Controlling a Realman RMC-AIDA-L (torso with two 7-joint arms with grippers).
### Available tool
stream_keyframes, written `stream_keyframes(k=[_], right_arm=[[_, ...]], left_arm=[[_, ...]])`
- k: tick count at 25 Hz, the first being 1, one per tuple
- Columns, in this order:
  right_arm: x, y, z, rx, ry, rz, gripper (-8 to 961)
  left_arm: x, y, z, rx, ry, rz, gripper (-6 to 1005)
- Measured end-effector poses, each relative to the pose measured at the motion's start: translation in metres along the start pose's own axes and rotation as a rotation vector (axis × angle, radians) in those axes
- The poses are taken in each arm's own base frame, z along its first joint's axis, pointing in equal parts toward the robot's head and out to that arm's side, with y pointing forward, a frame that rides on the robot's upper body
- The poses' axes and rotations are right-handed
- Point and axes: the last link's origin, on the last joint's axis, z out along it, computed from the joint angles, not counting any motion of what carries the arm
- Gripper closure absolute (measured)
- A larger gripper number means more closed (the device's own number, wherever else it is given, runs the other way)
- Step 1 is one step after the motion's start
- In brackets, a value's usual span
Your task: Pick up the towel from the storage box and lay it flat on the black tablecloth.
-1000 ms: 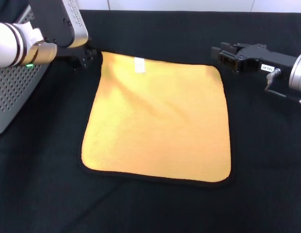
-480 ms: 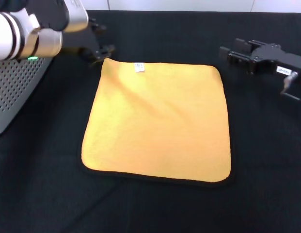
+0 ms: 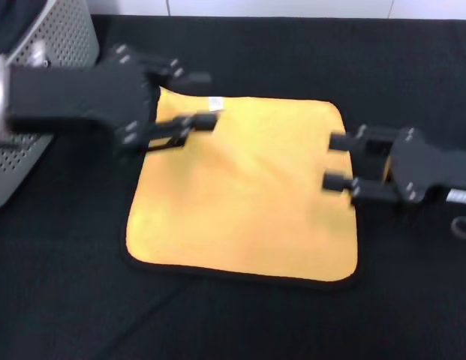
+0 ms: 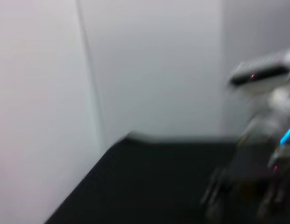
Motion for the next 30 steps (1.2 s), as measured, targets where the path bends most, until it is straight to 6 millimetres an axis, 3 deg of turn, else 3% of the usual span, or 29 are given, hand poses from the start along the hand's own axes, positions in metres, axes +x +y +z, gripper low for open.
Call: stream_keyframes(k=[3,4,12,17,30], right_arm=[[0.004,0.014,0.014,-0.079,0.027,-0.027,347],[0.005,0.019,0.021,-0.107,0.035,-0.034,346],[-0.002,0.034,0.065,-0.249,0.037,-0.071,327],[-0.008,0.041,0.085,-0.300,0.040,-0.098,292],[-0.008,0.049,0.088,-0.308,-0.014,-0.121,283]], left_arm=[[-0.016,0.016,-0.026,-0.119,0.092,-0.039,575],[-0.032,0.022,-0.040,-0.168,0.112,-0.080,575],[-0.078,0.045,-0.071,-0.184,0.113,-0.097,575],[-0.086,0.053,-0.080,-0.165,0.097,-0.090,575],[-0.088,0.052,-0.084,-0.147,0.097,-0.104,575]])
